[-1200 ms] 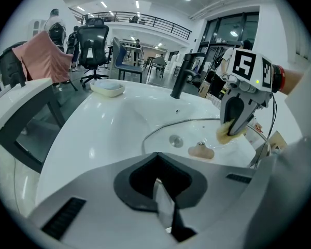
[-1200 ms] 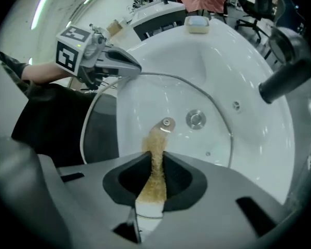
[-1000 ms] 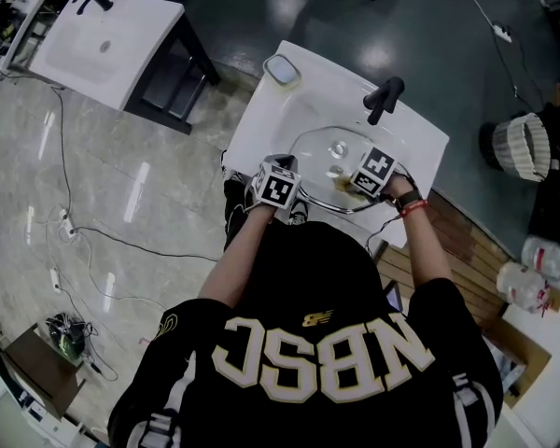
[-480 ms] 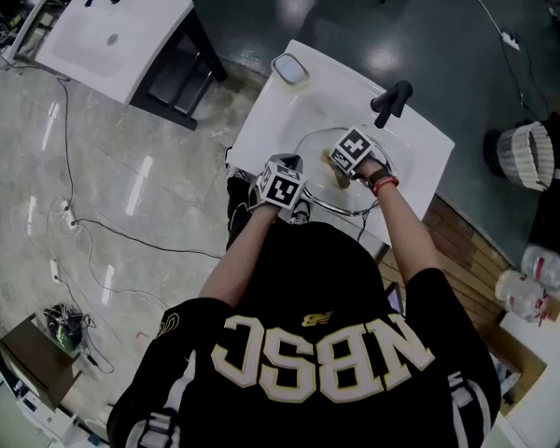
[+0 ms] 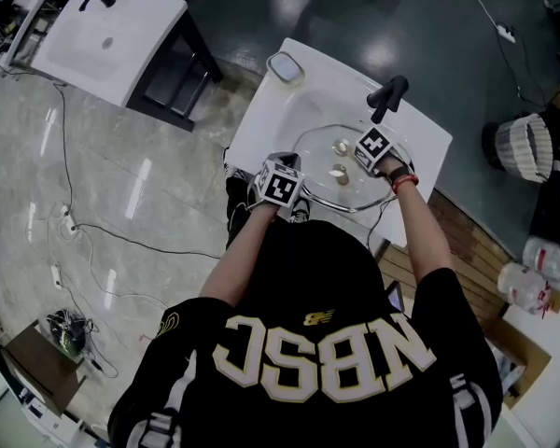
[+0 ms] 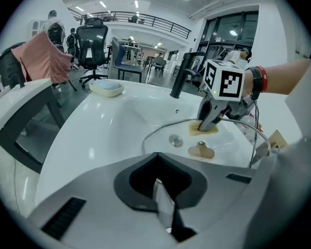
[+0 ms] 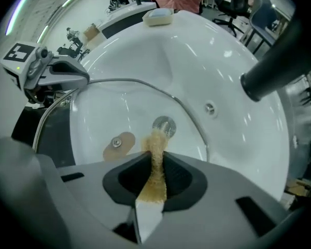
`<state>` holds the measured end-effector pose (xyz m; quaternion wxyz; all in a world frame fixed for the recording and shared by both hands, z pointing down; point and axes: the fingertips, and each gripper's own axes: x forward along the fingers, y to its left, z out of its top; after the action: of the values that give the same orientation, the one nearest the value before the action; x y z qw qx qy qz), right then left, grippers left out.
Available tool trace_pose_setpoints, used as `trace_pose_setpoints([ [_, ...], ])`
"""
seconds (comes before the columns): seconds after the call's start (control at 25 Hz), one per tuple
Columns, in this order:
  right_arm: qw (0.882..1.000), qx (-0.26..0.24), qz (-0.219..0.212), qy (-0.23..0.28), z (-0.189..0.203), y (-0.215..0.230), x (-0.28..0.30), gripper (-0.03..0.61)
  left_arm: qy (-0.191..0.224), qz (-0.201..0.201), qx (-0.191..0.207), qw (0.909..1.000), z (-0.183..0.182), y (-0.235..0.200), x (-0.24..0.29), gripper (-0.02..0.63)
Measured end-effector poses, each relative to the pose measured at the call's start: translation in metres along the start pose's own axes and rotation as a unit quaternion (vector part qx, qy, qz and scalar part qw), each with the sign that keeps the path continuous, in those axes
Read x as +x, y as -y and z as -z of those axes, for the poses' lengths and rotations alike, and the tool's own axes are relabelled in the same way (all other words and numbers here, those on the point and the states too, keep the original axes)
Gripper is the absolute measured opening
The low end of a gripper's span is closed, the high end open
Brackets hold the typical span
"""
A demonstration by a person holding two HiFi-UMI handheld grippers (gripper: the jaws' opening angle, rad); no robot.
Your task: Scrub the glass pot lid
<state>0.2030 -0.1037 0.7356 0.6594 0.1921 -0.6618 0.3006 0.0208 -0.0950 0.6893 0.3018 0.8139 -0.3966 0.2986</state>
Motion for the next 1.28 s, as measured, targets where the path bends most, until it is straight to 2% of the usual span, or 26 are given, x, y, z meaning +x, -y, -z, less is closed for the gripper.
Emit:
trace_pose_setpoints([
  [0.16,0.998,-0.027,-0.047,-0.04,0.023,-0.023,-0.016,0.07,0.001,0.0,0.0,1.0,-0.001,0.002,0.0,0.013],
  [0.28,0.995,-0.041,-0.084,-0.043,0.027,-0.05,-0.024,0.069,0.001,-0.001,0.0,1.0,-0.001,0.001,0.001,0.013],
  [0.56,0.986,-0.06,-0.153,-0.027,-0.002,-0.095,-0.024,0.069,-0.002,0.0,0.0,1.0,0.0,-0.001,0.001,0.014],
  [0.64,0.986,-0.053,-0.159,-0.011,-0.016,-0.099,-0.019,0.071,-0.002,-0.001,0.0,1.0,0.0,-0.001,0.001,0.012],
  [0.88,0.992,-0.007,-0.112,0.054,-0.052,-0.082,0.0,0.074,-0.001,-0.002,0.0,1.0,0.001,0.0,0.001,0.012],
  [1.0,0.991,0.03,-0.108,0.07,-0.054,-0.065,0.007,0.075,0.0,-0.003,0.001,1.0,0.002,0.0,0.001,0.012],
  [1.08,0.993,0.043,-0.08,0.072,-0.049,-0.048,0.01,0.075,0.002,-0.004,0.001,1.0,0.001,-0.001,0.001,0.012],
  [1.2,0.997,0.034,-0.016,0.06,-0.033,-0.018,0.009,0.074,0.001,-0.002,0.001,1.0,0.001,-0.001,0.0,0.012],
  [1.28,0.998,0.032,-0.007,0.045,-0.019,-0.009,0.007,0.072,0.002,-0.001,0.0,1.0,0.001,0.0,0.0,0.013],
])
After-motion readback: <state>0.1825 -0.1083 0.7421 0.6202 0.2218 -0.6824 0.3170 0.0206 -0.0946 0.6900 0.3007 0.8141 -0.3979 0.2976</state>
